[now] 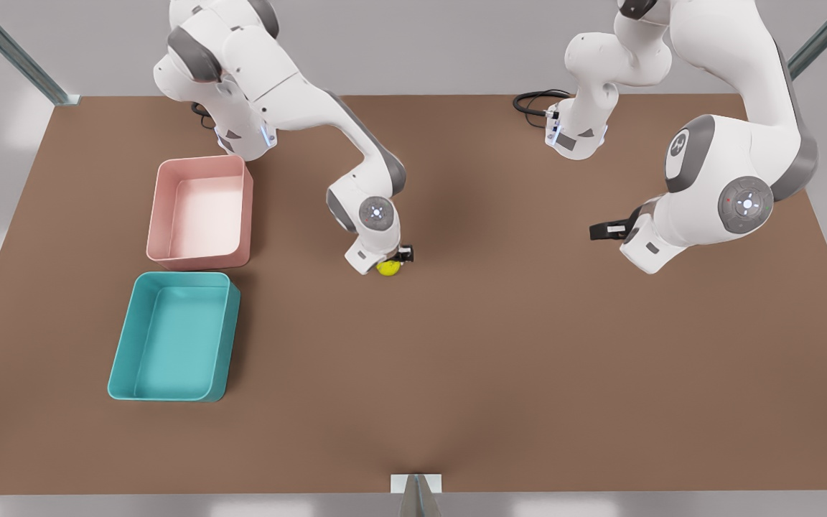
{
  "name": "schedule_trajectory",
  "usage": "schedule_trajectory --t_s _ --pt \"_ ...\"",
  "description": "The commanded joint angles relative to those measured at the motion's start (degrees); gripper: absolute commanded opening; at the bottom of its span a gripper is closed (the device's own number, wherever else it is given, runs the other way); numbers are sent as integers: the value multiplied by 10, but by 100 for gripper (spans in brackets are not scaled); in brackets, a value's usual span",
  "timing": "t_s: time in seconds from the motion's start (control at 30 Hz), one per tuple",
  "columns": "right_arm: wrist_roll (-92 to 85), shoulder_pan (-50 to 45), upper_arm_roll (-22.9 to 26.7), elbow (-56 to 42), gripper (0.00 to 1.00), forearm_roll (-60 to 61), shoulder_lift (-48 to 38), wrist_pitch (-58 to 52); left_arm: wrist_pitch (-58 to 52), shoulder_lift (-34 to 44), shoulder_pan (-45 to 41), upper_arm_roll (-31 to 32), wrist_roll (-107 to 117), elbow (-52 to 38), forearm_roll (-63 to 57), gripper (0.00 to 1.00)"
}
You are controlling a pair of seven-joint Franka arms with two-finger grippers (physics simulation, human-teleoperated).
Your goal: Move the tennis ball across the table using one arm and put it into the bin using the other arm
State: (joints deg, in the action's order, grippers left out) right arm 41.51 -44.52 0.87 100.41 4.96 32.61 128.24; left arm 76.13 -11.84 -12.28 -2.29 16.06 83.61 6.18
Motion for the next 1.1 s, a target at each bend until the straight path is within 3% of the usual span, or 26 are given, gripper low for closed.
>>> schedule_trajectory --t_s 0.0,0.8,0.87,0.97,1.07 --pt "84 1 0 -7 100 0 12 23 -1 1 1 0 57 0 0 100" --pt "85 -19 0 -6 100 -2 71 39 0 -3 0 0 57 -2 -1 100" --pt "84 -19 0 -7 95 -2 72 39 0 -4 0 0 57 -2 -1 100" --pt "85 -17 0 -8 74 -1 75 39 0 -4 0 0 57 -2 -1 100" --pt "86 -12 -1 -21 72 0 74 32 -1 -4 1 0 57 -3 -1 100"
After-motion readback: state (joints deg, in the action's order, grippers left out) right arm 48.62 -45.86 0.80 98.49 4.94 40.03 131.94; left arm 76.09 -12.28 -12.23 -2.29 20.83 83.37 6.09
